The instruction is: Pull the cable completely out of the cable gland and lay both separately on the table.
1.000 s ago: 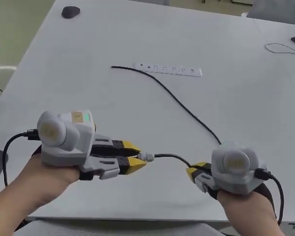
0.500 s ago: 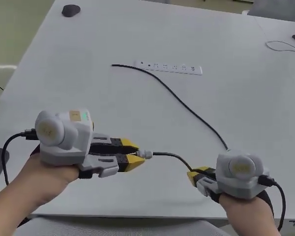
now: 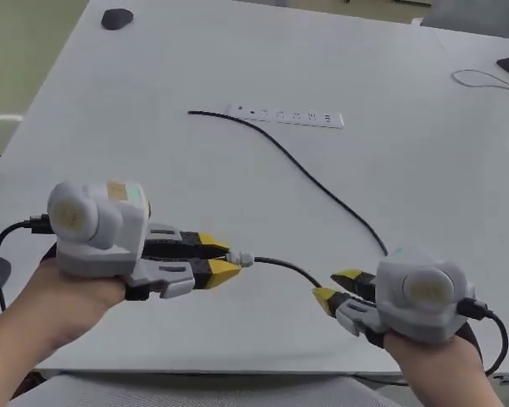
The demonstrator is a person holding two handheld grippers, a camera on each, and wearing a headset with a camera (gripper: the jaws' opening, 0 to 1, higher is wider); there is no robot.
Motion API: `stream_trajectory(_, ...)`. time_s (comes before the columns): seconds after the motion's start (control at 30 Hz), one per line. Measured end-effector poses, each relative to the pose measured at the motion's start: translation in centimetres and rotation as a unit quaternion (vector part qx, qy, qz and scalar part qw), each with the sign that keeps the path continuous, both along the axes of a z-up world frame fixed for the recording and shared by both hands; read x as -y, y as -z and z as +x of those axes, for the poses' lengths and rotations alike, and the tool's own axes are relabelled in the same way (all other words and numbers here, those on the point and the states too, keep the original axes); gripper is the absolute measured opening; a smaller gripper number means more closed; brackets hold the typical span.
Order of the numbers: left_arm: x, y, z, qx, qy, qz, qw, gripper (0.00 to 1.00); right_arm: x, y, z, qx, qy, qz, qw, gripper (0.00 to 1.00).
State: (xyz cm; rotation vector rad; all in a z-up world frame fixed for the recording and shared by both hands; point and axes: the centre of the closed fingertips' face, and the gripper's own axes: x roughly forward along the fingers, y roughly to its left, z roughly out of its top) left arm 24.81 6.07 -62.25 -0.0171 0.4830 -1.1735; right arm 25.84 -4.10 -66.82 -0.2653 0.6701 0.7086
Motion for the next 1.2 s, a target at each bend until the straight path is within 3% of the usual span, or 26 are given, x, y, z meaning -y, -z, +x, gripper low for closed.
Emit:
stream_trajectory(0.13,0.2,0.2,-0.3,-0.002,0.003,0.003,1.0000,0.15,-2.3,-2.2,-0.2,0.036,-0.062,-0.020,0.9972,0.22)
stream_trajectory(0.3,0.3,0.2,-0.3,0.001,0.006,0.005,1.0000,0.15,-5.1,-3.2,-0.7,0.067,-0.133,-0.064,0.9868,0.23)
stream_trajectory(0.6,0.5,0.2,-0.4,0.006,0.010,0.007,0.9999,0.15,-7.5,-3.3,-0.8,0.089,-0.176,-0.106,0.9746,0.17)
stream_trajectory(0.67,0.5,0.2,-0.5,0.006,0.010,0.008,0.9999,0.15,-7.7,-3.2,-0.8,0.099,-0.193,-0.124,0.9683,0.15)
stream_trajectory(1.13,1.1,0.4,-0.6,0.009,0.012,0.009,0.9998,0.15,-8.1,-2.4,-1.3,0.106,-0.218,-0.140,0.9599,0.01)
stream_trajectory(1.2,1.1,0.7,-0.6,0.010,0.013,0.012,0.9998,0.15,-8.0,-2.2,-1.2,0.100,-0.216,-0.133,0.9622,0.01)
